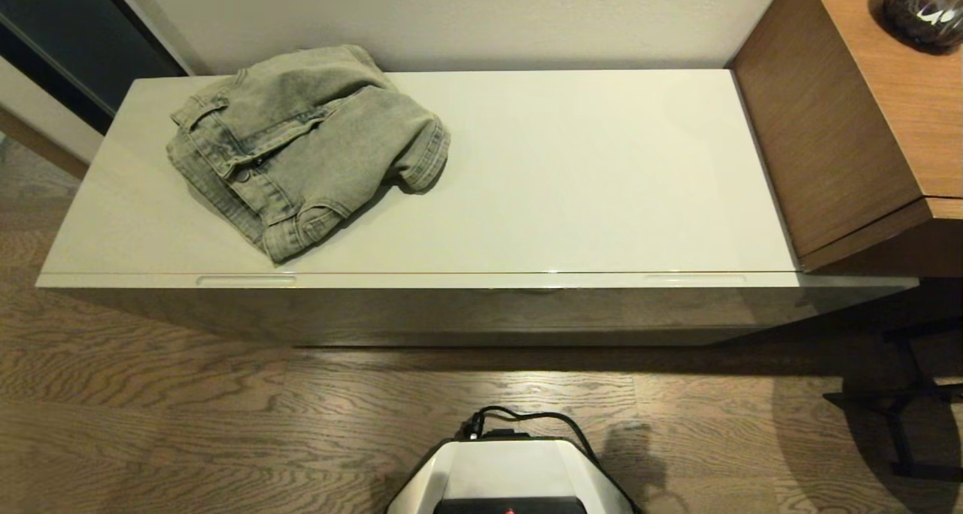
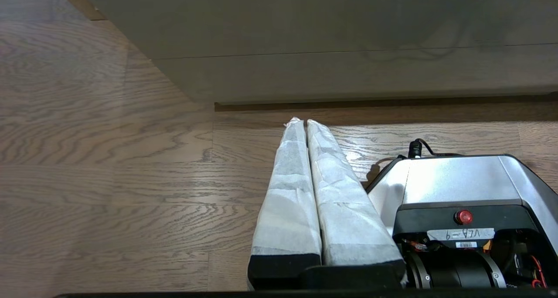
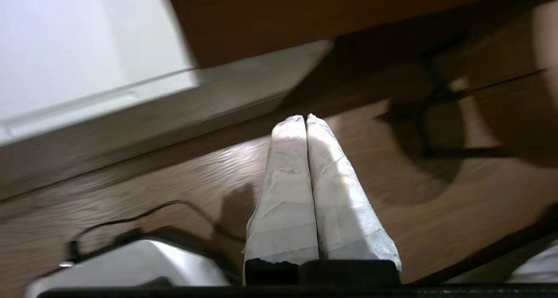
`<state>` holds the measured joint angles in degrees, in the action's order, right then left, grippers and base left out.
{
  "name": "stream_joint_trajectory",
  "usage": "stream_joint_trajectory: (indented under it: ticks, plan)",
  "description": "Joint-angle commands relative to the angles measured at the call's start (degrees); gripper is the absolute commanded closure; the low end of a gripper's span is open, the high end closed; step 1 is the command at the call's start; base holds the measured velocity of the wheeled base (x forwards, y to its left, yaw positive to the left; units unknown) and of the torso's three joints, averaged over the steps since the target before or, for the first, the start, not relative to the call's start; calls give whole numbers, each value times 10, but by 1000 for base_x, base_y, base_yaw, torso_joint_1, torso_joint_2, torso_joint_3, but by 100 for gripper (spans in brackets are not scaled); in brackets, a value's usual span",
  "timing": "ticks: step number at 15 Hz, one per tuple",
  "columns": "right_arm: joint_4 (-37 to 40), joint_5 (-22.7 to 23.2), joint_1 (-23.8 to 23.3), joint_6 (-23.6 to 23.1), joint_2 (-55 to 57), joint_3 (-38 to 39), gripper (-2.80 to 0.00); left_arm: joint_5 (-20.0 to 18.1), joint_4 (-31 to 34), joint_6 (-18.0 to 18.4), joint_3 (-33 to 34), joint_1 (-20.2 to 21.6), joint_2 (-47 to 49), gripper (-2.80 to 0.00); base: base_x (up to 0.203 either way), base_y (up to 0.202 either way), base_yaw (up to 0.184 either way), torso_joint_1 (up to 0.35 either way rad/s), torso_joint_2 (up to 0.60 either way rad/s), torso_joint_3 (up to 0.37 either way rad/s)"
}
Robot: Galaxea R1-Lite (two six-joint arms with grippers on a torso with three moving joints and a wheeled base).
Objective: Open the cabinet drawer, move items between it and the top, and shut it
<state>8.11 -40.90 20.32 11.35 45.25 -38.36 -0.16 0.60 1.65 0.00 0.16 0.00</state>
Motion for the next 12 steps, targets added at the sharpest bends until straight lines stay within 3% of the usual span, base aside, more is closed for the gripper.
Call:
stream_joint_trajectory:
  ticks: [1,3,5,7,10,12]
  plan:
    - [101,-4,-15,-73,-187,-21,0,0,-1,0,0,0,1,0,0,0,0,0,0,0]
    - [183,13,-48,-133,-239,-54,0,0,-1,0,0,0,1,0,0,0,0,0,0,0]
    - [229,83,-99,-155,-270,-64,0,0,0,0,0,0,1,0,0,0,0,0,0,0]
    - [287,147,-136,-154,-287,-91,0,1,0,0,0,0,1,0,0,0,0,0,0,0]
    - [317,161,-142,-132,-288,-108,0,0,0,0,0,0,1,0,0,0,0,0,0,0]
    - [378,227,-185,-125,-290,-147,0,1,0,0,0,0,1,0,0,0,0,0,0,0]
